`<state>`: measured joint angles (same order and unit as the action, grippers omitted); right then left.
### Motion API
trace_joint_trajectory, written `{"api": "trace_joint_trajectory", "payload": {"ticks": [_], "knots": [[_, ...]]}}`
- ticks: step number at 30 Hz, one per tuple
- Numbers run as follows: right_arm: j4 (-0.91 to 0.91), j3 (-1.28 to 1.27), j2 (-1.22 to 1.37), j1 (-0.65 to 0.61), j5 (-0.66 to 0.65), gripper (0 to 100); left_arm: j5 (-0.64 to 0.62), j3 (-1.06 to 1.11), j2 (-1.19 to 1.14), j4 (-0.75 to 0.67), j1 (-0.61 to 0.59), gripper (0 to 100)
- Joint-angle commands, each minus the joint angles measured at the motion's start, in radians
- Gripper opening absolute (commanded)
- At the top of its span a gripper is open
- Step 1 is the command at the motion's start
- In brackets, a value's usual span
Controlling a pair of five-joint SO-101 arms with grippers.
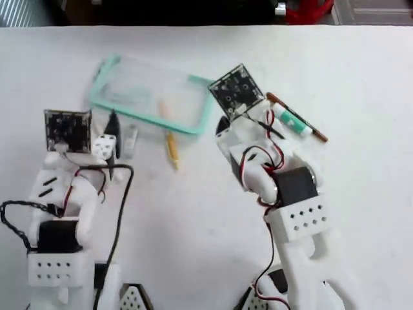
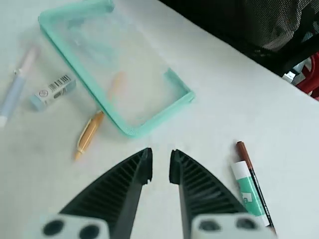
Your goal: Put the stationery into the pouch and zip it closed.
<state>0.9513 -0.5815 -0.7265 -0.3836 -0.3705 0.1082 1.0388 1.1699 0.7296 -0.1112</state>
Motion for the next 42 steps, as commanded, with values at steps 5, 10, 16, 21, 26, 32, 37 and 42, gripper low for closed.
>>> {"api": "trace_joint_trajectory", "payload": {"ticks": [5, 10, 16, 21, 26, 32, 37, 42], "knots": [[-0.213, -0.196, -0.015, 0.007, 0.109, 6.3, -0.400, -0.264, -0.473, 0.037, 0.025, 26], [-0.308, -0.315, -0.016, 0.007, 0.140, 6.3, -0.749, -0.473, -0.774, 0.106, 0.077, 26], [-0.460, -0.446, -0.016, 0.007, 0.138, 6.3, -0.936, -0.598, -1.041, 0.103, 0.081, 26], [-0.506, -0.482, -0.016, -0.001, 0.138, 6.3, -0.994, -0.704, -1.173, 0.097, 0.076, 26], [-0.499, -0.482, -0.016, -0.001, 0.138, 6.3, -0.999, -0.839, -1.356, 0.038, 0.079, 26], [-0.499, -0.493, -0.016, -0.001, 0.143, 6.3, -0.999, -1.019, -1.511, 0.109, 0.074, 26], [-0.499, -0.493, -0.016, -0.001, 0.138, 6.3, -0.996, -1.077, -1.534, 0.124, 0.030, 26], [-0.499, -0.493, -0.016, -0.001, 0.140, 6.3, -0.993, -1.046, -1.537, 0.124, 0.021, 26]]}}
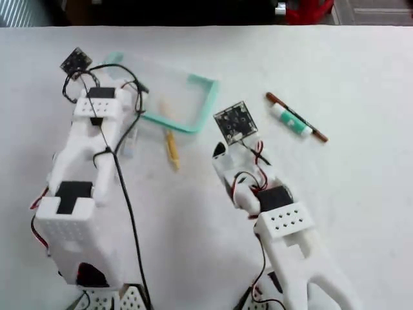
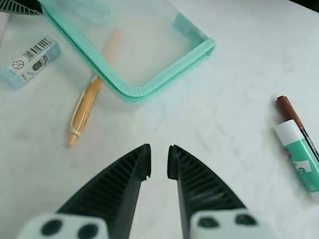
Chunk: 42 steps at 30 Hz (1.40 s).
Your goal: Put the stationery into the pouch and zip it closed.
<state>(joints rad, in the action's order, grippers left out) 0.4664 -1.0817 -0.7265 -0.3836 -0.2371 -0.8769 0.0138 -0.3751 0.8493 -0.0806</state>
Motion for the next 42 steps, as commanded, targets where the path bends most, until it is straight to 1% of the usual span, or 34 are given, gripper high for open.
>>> {"api": "trace_joint_trajectory", "payload": {"ticks": [1, 10, 15, 19, 21, 27, 29, 34, 42], "knots": [[-0.013, 0.008, -0.016, -0.001, 0.008, 6.3, -0.006, -0.011, 0.008, 0.002, -0.007, 26], [-0.013, 0.008, -0.016, -0.001, 0.011, 6.3, -0.006, 0.025, -0.004, 0.000, 0.005, 26], [-0.013, 0.008, -0.016, -0.001, 0.011, 6.3, -0.006, -0.041, -0.117, -0.038, 0.001, 26], [-0.012, 0.008, -0.016, -0.001, 0.011, 6.3, -0.006, -0.147, -0.147, 0.089, 0.001, 26], [-0.012, 0.008, -0.016, -0.001, 0.011, 6.3, -0.006, -0.180, -0.151, 0.114, 0.002, 26], [-0.012, 0.008, -0.016, -0.001, 0.011, 6.3, -0.009, -0.176, -0.156, 0.028, 0.001, 26], [-0.012, 0.008, -0.016, -0.001, 0.011, 6.3, -0.012, -0.178, -0.154, 0.025, 0.001, 25], [-0.012, 0.008, -0.016, -0.002, 0.012, 6.3, -0.005, -0.198, -0.143, 0.017, -0.004, 19], [-0.012, 0.008, -0.016, -0.002, 0.012, 6.3, -0.005, -0.288, -0.151, 0.015, -0.005, 18]]}}
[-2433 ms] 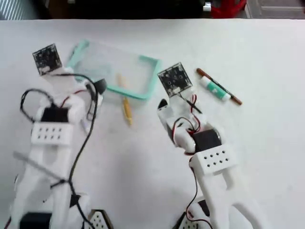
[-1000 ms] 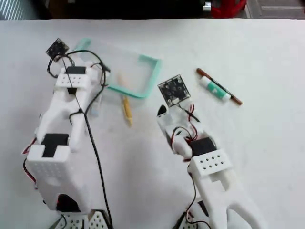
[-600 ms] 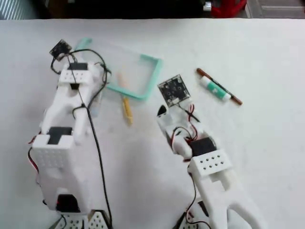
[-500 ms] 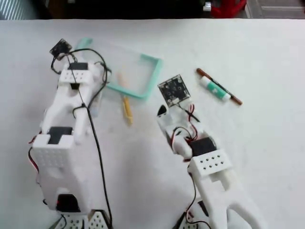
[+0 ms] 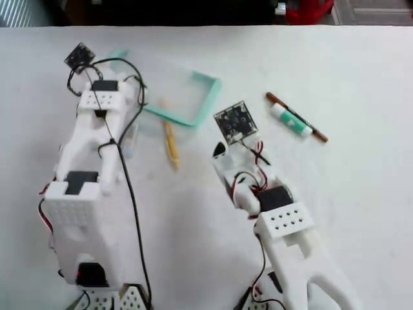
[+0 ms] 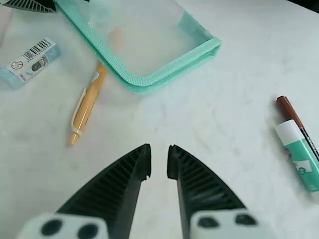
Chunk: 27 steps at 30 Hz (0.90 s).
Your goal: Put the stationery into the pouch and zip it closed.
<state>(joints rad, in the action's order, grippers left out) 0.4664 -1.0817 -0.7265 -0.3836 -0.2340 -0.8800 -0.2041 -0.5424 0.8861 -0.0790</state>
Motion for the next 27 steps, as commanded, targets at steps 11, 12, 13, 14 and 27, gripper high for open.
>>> {"api": "trace_joint_trajectory", "payload": {"ticks": [11, 12, 13, 14, 27], "knots": [[-0.013, 0.008, -0.016, -0.002, 0.009, 6.3, 0.031, -0.147, 0.010, -0.077, -0.004, 18], [-0.013, 0.008, -0.016, -0.002, 0.009, 6.3, 0.043, -0.149, 0.010, -0.092, -0.001, 18], [-0.013, 0.008, -0.016, -0.002, 0.009, 6.3, 0.049, -0.147, 0.010, -0.110, 0.001, 18], [-0.013, 0.008, -0.016, -0.002, 0.009, 6.3, 0.054, -0.146, 0.010, -0.132, 0.002, 18], [-0.013, 0.008, -0.016, -0.002, 0.008, 6.3, 0.055, -0.334, -0.131, -0.140, 0.039, 16]]}}
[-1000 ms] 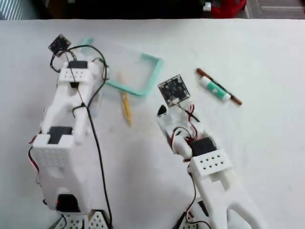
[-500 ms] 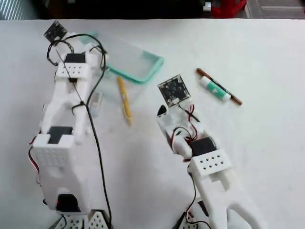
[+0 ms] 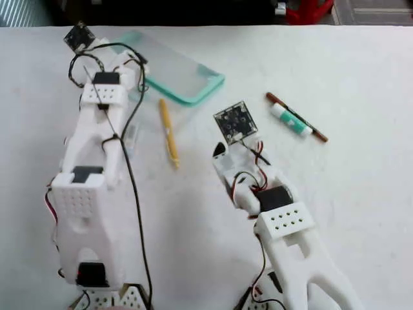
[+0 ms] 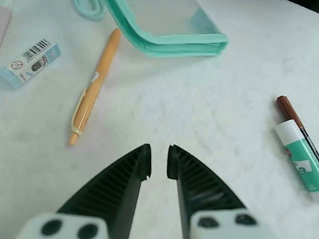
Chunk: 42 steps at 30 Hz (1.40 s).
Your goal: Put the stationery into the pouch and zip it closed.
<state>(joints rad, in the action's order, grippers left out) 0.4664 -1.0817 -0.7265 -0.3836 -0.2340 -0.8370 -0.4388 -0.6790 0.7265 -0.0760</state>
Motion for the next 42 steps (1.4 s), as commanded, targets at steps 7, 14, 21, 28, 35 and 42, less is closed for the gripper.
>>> {"api": "trace_joint_trajectory", "payload": {"ticks": [7, 14, 21, 28, 35, 42], "knots": [[-0.013, 0.008, -0.016, -0.002, 0.008, 6.3, 0.137, -0.166, -0.002, 0.124, 0.041, 3], [-0.013, 0.008, -0.016, -0.002, 0.006, 6.3, 0.155, -0.166, -0.001, 0.109, 0.041, 2], [-0.019, 0.002, -0.016, 0.002, 0.002, 6.3, 0.270, -0.379, 0.025, 0.279, -0.061, 2], [-0.056, -0.009, -0.016, 0.002, 0.000, 6.3, 0.368, -0.594, 0.077, 0.629, -0.084, 2], [-0.056, -0.009, -0.016, 0.007, 0.000, 6.3, 0.422, -0.841, 0.107, 0.729, -0.047, 2], [-0.056, -0.008, -0.024, 0.045, 0.000, 6.3, 0.545, -1.030, 0.108, 0.825, 0.105, 2]]}}
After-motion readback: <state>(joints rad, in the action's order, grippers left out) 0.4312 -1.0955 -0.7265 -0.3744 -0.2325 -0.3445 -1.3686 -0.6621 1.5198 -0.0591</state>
